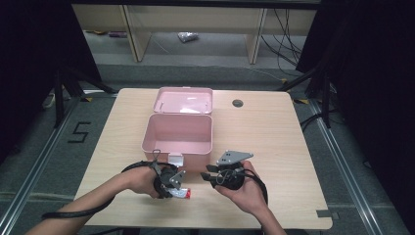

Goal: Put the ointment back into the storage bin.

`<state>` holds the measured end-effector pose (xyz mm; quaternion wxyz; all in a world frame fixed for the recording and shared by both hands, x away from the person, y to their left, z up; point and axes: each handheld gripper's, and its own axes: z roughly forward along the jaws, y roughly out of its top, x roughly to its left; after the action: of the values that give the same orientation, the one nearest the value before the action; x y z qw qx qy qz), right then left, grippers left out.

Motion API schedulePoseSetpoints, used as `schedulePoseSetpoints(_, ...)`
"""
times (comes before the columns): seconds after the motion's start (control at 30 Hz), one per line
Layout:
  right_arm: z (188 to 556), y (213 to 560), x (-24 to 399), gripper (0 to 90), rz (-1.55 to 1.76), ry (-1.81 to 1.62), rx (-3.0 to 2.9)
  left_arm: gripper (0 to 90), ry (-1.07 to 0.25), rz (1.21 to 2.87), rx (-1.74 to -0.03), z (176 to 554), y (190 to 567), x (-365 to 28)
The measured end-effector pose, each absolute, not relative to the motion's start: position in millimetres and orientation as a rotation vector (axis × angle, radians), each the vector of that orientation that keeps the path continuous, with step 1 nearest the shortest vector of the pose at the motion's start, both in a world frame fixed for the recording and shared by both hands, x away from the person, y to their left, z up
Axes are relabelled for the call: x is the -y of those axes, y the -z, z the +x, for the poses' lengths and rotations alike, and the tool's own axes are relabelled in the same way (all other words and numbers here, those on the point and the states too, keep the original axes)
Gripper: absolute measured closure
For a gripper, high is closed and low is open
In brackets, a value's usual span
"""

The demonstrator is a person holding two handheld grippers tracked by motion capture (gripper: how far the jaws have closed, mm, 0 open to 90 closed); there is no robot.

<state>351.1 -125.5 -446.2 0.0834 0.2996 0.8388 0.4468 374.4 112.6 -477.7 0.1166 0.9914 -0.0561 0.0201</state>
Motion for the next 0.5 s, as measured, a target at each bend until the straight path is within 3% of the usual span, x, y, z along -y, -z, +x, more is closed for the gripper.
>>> schedulePoseSetpoints(0.5, 350.6, 446.7, 126.0, 64.6, 0.899, -1.331, -2.506, 66.6, -0.053, 2.918, 0.192, 374.9, 479.8, -109.8)
